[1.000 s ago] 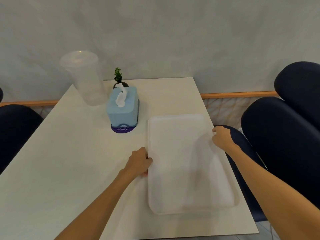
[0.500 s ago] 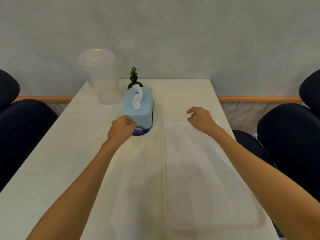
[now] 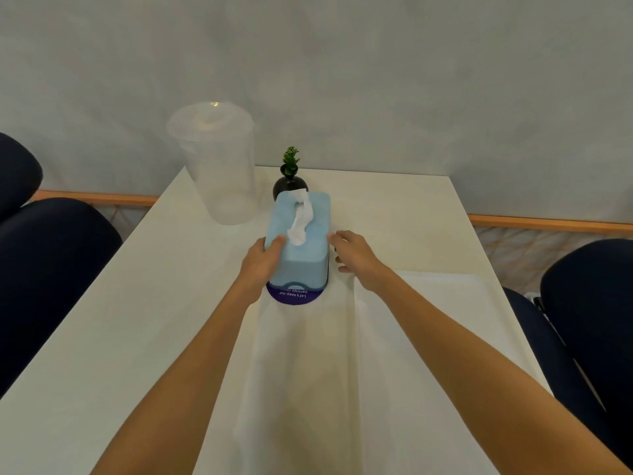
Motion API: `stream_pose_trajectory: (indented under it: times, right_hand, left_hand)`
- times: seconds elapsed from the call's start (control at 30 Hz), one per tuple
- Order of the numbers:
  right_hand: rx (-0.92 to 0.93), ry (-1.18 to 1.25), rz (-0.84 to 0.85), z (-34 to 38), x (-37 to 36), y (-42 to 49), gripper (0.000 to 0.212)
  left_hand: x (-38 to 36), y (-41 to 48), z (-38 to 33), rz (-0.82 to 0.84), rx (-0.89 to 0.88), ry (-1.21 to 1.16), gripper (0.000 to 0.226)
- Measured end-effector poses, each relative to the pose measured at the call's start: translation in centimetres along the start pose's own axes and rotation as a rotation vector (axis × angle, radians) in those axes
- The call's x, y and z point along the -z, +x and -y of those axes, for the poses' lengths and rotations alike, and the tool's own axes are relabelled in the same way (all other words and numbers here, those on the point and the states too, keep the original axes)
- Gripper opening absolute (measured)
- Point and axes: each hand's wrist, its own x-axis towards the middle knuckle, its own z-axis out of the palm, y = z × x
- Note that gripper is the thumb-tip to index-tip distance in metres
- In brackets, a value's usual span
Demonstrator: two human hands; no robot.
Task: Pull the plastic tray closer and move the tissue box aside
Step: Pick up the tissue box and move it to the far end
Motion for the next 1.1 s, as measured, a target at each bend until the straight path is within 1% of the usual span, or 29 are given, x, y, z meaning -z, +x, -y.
stream_pose_trajectory:
  times: [0.07, 0.13, 0.17, 0.23, 0.3, 0.37, 0.43, 0.53, 0.63, 0.7, 0.83, 0.97, 1.03, 1.1]
  right_hand:
    - [-0.03, 0.06, 0.03, -0.2, -0.5, 0.7, 0.051]
    - [-0.037, 0.058, 0.038, -0.4, -0.6, 1.1, 0.05]
    - [-0.038, 0.043, 0.026, -0.5, -0.3, 1.4, 0.051]
    - [-0.034, 0.024, -0.021, -0.4, 0.6, 2.2, 0.056]
    - [-0.02, 0.031, -0.069, 0.1, 1.8, 3.3, 0.059]
    - [0.008, 0.028, -0.103, 1.0, 2.8, 4.6, 0.059]
    - [0.053, 0.007, -0.113, 2.0, 3.5, 5.8, 0.058]
    - [0.08, -0.033, -0.081, 3.7, 3.6, 7.5, 0.057]
    - [0.022, -0.014, 0.003, 4.7, 2.8, 8.5, 0.056]
    - [0.013, -0.011, 0.063, 4.6, 2.1, 8.6, 0.052]
    - [0.039, 0.019, 0.064, 3.4, 2.3, 8.8, 0.043]
    - [0.042, 0.071, 0.075, 1.9, 4.6, 8.1, 0.035]
    - [0.087, 0.1, 0.048, 1.4, 6.2, 7.7, 0.035]
    - [0.13, 0.142, -0.002, 1.1, 8.2, 7.4, 0.037]
  left_hand:
    - [-0.1, 0.3, 0.2, 0.023, -0.003, -0.026, 0.049]
    - [0.1, 0.6, 0.3, 0.074, -0.023, -0.041, 0.046]
    - [0.4, 0.8, 0.3, 0.11, -0.032, -0.04, 0.044]
    - [0.8, 1.3, 0.1, 0.168, -0.039, -0.023, 0.05]
    - [0.9, 1.5, 0.0, 0.178, -0.046, 0.009, 0.055]
    - [0.5, 1.3, 0.4, 0.104, -0.024, 0.009, 0.057]
    - [0.1, 0.9, 1.0, 0.016, 0.067, -0.065, 0.059]
    - [-0.9, 0.1, 1.6, -0.017, 0.164, -0.173, 0.06]
    - [-2.1, -0.5, 1.8, -0.07, 0.191, -0.208, 0.055]
    - [-2.8, -0.7, 1.5, -0.082, 0.201, -0.254, 0.05]
    - [-3.6, -0.4, 1.1, -0.163, 0.218, -0.319, 0.049]
    - [-5.0, -0.1, 0.5, -0.268, 0.167, -0.351, 0.045]
    - [-6.0, 0.0, -0.6, -0.32, 0.101, -0.308, 0.042]
    - [-7.2, 0.4, -2.3, -0.334, 0.029, -0.246, 0.042]
